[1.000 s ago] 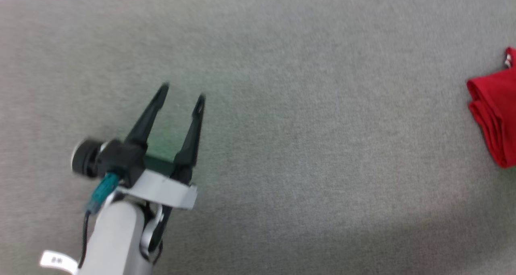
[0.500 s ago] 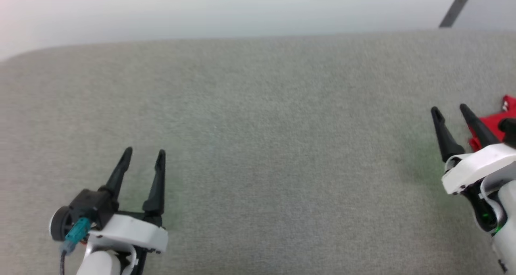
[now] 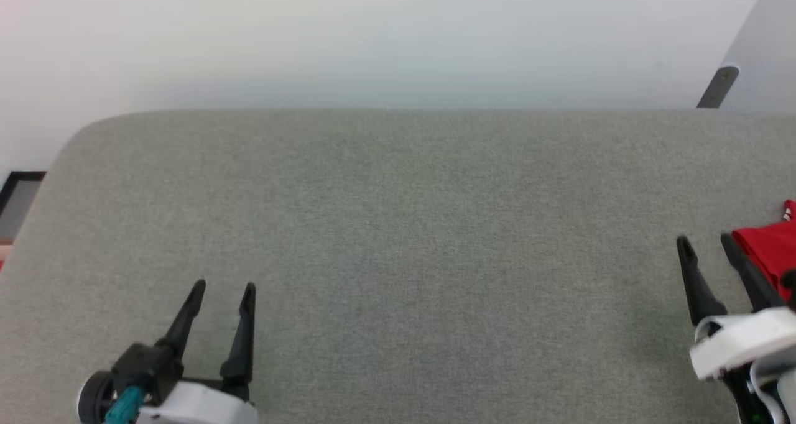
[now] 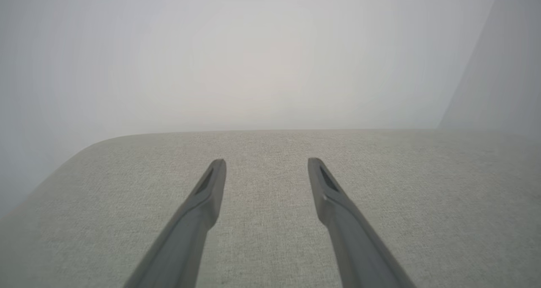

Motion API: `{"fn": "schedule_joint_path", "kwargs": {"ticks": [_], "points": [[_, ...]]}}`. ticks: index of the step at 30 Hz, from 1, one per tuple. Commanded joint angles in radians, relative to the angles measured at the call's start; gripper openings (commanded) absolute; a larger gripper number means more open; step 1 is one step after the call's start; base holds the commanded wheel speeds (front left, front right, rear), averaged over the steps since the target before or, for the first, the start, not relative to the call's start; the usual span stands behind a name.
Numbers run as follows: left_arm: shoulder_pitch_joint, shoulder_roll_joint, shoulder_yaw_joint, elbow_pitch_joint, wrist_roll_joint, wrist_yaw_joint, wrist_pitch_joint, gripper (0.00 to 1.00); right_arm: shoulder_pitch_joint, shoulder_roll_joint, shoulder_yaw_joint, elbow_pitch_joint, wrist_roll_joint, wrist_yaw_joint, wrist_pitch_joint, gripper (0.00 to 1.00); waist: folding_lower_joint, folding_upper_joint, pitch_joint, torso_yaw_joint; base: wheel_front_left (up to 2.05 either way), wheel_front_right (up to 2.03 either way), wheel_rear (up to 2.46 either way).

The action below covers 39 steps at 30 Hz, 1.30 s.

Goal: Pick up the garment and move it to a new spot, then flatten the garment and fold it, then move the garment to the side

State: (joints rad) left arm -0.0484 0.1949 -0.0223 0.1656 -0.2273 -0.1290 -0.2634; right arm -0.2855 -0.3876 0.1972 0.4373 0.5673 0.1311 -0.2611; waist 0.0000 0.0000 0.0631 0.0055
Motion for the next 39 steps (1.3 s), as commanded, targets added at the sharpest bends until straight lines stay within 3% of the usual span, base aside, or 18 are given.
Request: {"fn": "schedule_joint_path", "kwargs": {"ticks": [1, 19, 39], "points": [[0.021, -0.002, 0.007, -0.011, 0.007, -0.002, -0.001, 1.00, 0.027, 0.005, -0.014, -0.019, -0.021, -0.001, -0.004, 1.00, 0.0000, 0.0000, -0.012, 0.009, 0.00, 0.00, 0.00], [0.183, -0.052, 0.045, -0.159, 0.041, -0.003, 0.000, 1.00, 0.346, 0.133, -0.269, -0.359, -0.160, -0.001, 0.117, 1.00, 0.0000, 0.0000, -0.020, 0.021, 0.00, 0.00, 0.00], [0.192, -0.050, 0.043, -0.140, 0.023, -0.003, -0.001, 1.00, 0.399, 0.190, -0.307, -0.449, -0.187, -0.001, 0.182, 1.00, 0.0000, 0.0000, -0.061, 0.020, 0.00, 0.00, 0.00]]}}
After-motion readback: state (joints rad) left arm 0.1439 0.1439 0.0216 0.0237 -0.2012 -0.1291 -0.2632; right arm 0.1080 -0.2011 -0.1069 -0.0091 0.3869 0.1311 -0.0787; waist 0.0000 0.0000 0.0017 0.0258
